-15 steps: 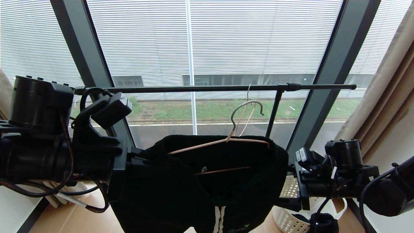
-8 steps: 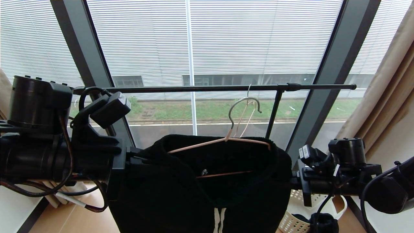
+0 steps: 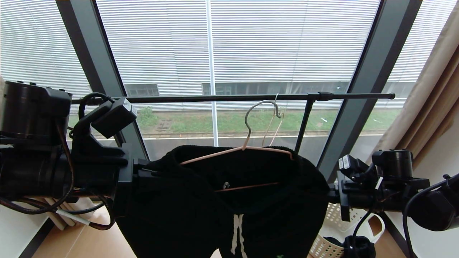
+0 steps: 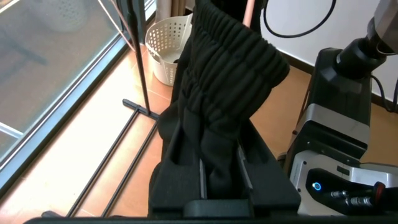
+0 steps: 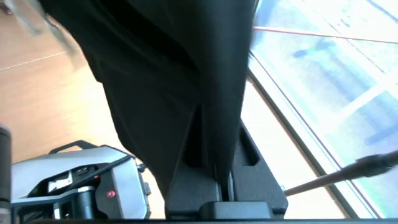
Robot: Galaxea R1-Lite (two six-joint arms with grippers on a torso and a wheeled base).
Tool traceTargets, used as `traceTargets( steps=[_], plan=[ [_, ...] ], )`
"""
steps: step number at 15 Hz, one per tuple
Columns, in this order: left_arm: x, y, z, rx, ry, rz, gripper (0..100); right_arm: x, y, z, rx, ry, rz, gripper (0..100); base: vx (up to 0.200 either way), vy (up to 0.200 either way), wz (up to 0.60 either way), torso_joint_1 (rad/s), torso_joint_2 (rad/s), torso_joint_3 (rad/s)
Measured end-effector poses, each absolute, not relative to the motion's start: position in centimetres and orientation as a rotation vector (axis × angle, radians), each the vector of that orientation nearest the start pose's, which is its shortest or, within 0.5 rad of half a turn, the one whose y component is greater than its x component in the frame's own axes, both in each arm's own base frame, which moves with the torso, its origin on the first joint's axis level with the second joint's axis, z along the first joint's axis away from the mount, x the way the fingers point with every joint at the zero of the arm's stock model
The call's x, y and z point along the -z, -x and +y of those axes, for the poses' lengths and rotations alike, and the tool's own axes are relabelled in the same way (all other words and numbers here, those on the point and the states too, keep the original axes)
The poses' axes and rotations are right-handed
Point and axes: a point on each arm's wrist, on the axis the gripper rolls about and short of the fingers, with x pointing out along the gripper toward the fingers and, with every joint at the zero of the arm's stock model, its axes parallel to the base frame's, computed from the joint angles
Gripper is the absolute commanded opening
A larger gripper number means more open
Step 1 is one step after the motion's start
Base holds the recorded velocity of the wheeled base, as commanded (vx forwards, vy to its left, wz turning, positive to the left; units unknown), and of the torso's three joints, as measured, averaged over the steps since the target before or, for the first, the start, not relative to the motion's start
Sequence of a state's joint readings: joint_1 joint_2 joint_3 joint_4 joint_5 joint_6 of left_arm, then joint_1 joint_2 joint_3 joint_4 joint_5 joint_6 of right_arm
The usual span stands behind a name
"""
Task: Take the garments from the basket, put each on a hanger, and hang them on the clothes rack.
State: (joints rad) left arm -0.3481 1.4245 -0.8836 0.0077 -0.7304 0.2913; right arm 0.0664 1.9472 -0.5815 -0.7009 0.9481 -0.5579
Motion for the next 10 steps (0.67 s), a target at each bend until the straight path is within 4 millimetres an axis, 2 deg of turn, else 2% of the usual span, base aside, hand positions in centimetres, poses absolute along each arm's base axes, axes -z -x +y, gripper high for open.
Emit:
traceTargets(
  steps=[9, 10],
  plan=[
    [-22.05, -20.40, -8.53, 1.102, -0.143, 0.405, 0, -6.75, -28.85, 3.51, -1.100, 0.195, 0.339, 0, 0.000, 0.000, 0.00, 0.000, 0.00, 0.000],
    [-22.05, -20.40, -8.52, 1.101, -0.142, 0.406, 0, -6.88, -28.62, 3.63, -1.104, 0.199, 0.333, 100, 0.000, 0.000, 0.00, 0.000, 0.00, 0.000]
  ],
)
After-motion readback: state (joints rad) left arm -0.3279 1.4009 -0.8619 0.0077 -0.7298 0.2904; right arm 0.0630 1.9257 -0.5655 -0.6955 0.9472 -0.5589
